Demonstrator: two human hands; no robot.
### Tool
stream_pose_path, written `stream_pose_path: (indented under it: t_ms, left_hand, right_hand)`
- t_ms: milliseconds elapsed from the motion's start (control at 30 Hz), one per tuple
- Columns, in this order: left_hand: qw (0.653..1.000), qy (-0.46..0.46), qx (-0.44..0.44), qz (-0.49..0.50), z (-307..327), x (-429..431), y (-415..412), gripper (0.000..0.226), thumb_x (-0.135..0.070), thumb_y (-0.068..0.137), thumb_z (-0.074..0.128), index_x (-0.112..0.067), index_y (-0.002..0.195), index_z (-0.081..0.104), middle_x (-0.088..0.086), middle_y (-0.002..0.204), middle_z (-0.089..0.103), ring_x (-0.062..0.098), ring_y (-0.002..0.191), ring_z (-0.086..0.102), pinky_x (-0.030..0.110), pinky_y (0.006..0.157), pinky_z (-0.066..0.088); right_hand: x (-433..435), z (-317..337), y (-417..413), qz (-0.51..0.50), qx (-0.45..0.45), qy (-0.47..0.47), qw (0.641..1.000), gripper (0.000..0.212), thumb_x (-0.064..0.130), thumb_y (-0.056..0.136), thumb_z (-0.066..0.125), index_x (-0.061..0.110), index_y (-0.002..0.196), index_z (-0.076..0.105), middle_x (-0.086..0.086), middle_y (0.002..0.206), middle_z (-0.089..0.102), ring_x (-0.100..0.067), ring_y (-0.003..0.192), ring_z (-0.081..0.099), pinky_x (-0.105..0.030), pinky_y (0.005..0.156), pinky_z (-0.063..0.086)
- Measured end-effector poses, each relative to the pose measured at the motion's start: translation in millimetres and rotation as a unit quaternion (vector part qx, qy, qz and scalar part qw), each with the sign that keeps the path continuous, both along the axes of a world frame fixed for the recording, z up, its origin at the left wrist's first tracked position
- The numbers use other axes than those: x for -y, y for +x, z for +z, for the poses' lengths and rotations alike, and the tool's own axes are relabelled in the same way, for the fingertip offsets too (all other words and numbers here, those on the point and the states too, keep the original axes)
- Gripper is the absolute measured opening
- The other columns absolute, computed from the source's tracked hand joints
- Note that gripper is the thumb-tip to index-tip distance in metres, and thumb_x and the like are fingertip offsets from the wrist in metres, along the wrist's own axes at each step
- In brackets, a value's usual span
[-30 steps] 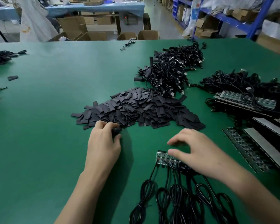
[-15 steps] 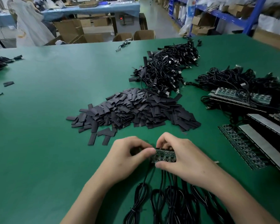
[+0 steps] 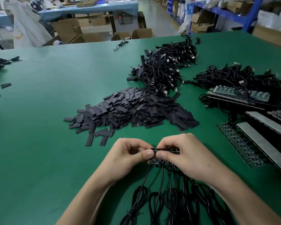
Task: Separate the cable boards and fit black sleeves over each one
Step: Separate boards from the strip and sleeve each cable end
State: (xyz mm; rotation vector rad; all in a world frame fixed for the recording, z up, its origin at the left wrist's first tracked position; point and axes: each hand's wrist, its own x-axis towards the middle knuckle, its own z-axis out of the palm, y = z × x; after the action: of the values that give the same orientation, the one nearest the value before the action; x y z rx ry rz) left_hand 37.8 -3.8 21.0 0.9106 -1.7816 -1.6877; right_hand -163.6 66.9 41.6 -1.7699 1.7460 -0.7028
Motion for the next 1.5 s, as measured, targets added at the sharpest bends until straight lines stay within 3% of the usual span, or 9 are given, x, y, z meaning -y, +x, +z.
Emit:
stream_pose_path:
  t_ms: [267, 400, 533, 700, 900, 1033, 1167, 1300, 1500]
  left_hand:
    - [0.997, 0.061, -0.045, -0.014, -1, 2, 6, 0.011, -0.026, 0.081, 0.079, -0.016, 0.085, 0.081, 0.002, 0.073, 0.070, 0.007, 0.063, 0.059, 0.015, 0.061, 0.046]
    - [0.996, 0.043, -0.064, 0.042, 1, 6, 8, 0.020, -0.035, 0.077, 0.086, -0.017, 0.086, 0.081, 0.005, 0.081, 0.076, 0.010, 0.071, 0.068, 0.018, 0.068, 0.053]
    - [0.992, -0.035, -0.097, 0.075, 0, 5, 6, 0.015, -0.034, 0.075, 0.081, -0.021, 0.081, 0.079, 0.000, 0.084, 0.071, 0.013, 0.080, 0.062, 0.023, 0.076, 0.050]
    - [0.989, -0.105, -0.072, 0.077, 5, 4, 5, 0.012, -0.033, 0.087, 0.072, -0.023, 0.088, 0.078, -0.006, 0.086, 0.072, 0.012, 0.084, 0.065, 0.024, 0.078, 0.050]
    - [0.841, -0.377, 0.255, 0.293, -5, 37, 42, 0.032, 0.000, 0.093, 0.068, -0.023, 0.113, 0.077, -0.004, 0.110, 0.069, 0.022, 0.104, 0.059, 0.037, 0.088, 0.049]
    - [0.812, -0.383, 0.352, 0.263, -12, 51, 63, 0.030, -0.006, 0.090, 0.073, -0.022, 0.115, 0.078, -0.001, 0.117, 0.071, 0.030, 0.111, 0.058, 0.044, 0.090, 0.047]
    - [0.805, -0.391, 0.373, 0.246, -13, 51, 66, 0.023, -0.016, 0.089, 0.078, -0.025, 0.110, 0.079, -0.004, 0.111, 0.070, 0.027, 0.108, 0.060, 0.043, 0.086, 0.048]
    - [0.797, -0.404, 0.374, 0.246, -11, 53, 68, 0.016, -0.022, 0.088, 0.080, -0.027, 0.103, 0.081, -0.005, 0.102, 0.069, 0.026, 0.101, 0.061, 0.044, 0.084, 0.050]
    - [0.797, -0.432, 0.345, 0.243, -6, 47, 62, 0.014, -0.028, 0.084, 0.083, -0.027, 0.098, 0.081, -0.009, 0.096, 0.070, 0.020, 0.090, 0.064, 0.036, 0.076, 0.051]
  right_hand:
    - [2, 7, 2, 0.026, 0.074, 0.003, 0.997, 0.009, 0.031, 0.091, 0.076, 0.033, 0.083, 0.076, 0.017, 0.078, 0.072, -0.002, 0.077, 0.066, -0.030, 0.075, 0.051]
    - [3, -3, 1, -0.021, 0.001, -0.001, 1.000, 0.010, 0.049, 0.089, 0.070, 0.039, 0.089, 0.074, 0.024, 0.084, 0.071, 0.006, 0.085, 0.064, -0.021, 0.075, 0.049]
    - [0, -7, 9, -0.019, -0.033, -0.041, 0.998, 0.046, 0.077, 0.079, 0.052, 0.049, 0.112, 0.069, 0.031, 0.103, 0.061, 0.011, 0.104, 0.056, -0.021, 0.092, 0.045]
    - [-1, -3, 25, 0.014, 0.141, -0.051, 0.989, 0.021, 0.056, 0.094, 0.063, 0.038, 0.094, 0.074, 0.016, 0.091, 0.075, -0.002, 0.087, 0.069, -0.031, 0.079, 0.057]
    - [-9, 20, -9, 0.005, 0.605, -0.011, 0.796, 0.028, 0.050, 0.080, 0.078, 0.022, 0.081, 0.077, 0.001, 0.066, 0.066, -0.012, 0.060, 0.064, -0.022, 0.064, 0.056]
    - [-10, 24, -38, 0.024, 0.687, -0.035, 0.726, 0.034, 0.051, 0.079, 0.084, 0.021, 0.082, 0.070, 0.011, 0.055, 0.048, -0.003, 0.047, 0.045, -0.016, 0.045, 0.041]
    - [-12, 22, -50, 0.013, 0.567, 0.012, 0.824, 0.040, 0.056, 0.082, 0.080, 0.018, 0.081, 0.071, 0.009, 0.053, 0.043, -0.006, 0.046, 0.039, -0.016, 0.045, 0.038]
    - [-9, 13, -38, 0.015, 0.235, 0.059, 0.970, 0.040, 0.063, 0.091, 0.055, 0.028, 0.083, 0.075, 0.011, 0.054, 0.047, -0.008, 0.051, 0.041, -0.018, 0.059, 0.044]
    - [-6, -5, -14, 0.020, 0.117, 0.049, 0.992, 0.030, 0.045, 0.105, 0.046, 0.035, 0.088, 0.069, 0.013, 0.059, 0.045, -0.011, 0.058, 0.041, -0.037, 0.063, 0.038]
